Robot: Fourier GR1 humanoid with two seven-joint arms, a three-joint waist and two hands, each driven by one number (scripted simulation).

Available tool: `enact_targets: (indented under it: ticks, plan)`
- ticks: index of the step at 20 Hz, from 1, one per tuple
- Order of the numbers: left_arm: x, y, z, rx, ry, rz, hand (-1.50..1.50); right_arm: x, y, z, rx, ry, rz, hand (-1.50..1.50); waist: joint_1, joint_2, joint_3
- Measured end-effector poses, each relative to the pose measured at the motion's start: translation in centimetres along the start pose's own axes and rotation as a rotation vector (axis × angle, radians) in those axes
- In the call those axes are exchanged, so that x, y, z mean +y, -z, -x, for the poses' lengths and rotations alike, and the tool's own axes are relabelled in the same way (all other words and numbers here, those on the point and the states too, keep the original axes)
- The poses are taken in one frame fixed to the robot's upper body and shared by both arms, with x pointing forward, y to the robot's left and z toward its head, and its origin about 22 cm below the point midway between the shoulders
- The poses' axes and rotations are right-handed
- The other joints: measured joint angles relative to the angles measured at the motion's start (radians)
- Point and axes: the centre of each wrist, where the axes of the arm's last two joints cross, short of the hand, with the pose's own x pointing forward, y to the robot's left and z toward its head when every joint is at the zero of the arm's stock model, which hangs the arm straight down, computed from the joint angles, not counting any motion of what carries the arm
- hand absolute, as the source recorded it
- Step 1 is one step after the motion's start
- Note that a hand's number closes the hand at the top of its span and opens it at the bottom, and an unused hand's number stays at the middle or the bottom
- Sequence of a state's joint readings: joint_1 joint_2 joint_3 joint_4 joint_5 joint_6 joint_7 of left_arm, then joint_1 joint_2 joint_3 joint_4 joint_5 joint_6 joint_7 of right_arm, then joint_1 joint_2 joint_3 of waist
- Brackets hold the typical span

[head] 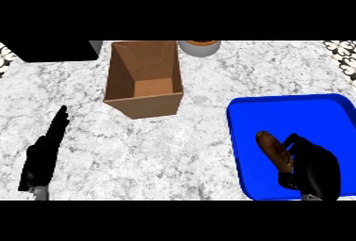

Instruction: Pick the sweet potato from the tray and place it in the cardboard box

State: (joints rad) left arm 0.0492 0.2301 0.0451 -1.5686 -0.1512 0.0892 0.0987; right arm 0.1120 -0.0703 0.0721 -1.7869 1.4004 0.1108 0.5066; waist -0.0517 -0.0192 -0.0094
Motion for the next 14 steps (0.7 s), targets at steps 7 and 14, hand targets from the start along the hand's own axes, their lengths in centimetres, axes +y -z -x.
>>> enact_targets:
  ticks: [7, 14]
  plan:
    - [-0.9, 0.3, -0.3, -0.02, 0.001, 0.03, 0.0, -7.1, -5.3, -7.6, -0.044, 0.305, 0.174, 1.5, 0.041, 0.008, 0.006]
    - [-1.2, 0.8, -1.2, -0.037, 0.003, 0.053, 0.0, -12.3, -9.1, -13.6, -0.244, 0.481, 0.293, 1.5, 0.068, 0.015, 0.007]
